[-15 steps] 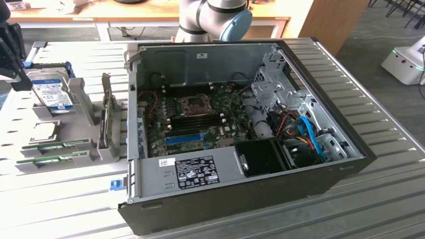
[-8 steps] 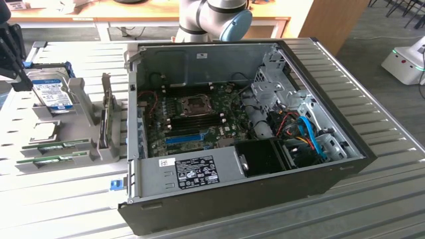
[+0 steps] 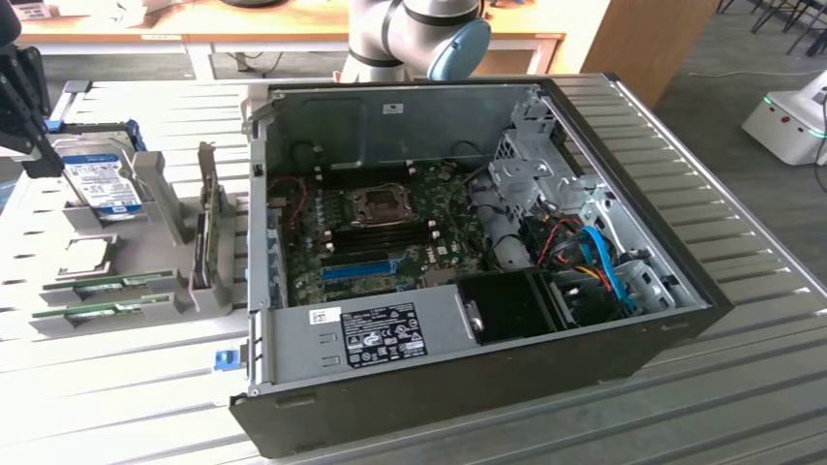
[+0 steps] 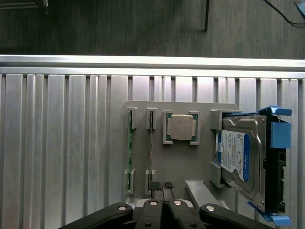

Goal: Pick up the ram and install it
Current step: 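Pick up the ram and move it above insertion slot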

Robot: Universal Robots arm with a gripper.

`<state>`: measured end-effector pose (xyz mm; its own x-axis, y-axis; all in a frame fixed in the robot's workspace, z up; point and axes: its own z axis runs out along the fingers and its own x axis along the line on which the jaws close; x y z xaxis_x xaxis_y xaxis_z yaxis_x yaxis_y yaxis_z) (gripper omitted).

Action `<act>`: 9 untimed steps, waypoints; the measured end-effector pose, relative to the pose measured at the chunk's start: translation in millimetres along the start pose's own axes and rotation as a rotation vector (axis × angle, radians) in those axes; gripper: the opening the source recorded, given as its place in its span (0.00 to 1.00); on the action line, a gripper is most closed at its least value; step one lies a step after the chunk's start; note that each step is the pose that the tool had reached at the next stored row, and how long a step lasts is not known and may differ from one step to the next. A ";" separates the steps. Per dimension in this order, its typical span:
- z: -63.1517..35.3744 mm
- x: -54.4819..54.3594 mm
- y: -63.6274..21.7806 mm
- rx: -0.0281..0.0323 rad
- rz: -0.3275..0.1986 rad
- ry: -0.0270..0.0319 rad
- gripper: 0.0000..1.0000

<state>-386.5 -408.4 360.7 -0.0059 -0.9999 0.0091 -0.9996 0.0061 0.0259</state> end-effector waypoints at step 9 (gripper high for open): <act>0.0 0.0 0.0 0.0000 0.000 0.0000 0.23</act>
<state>-386.5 -408.4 360.7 -0.0059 -0.9999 0.0091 -0.9996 0.0062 0.0259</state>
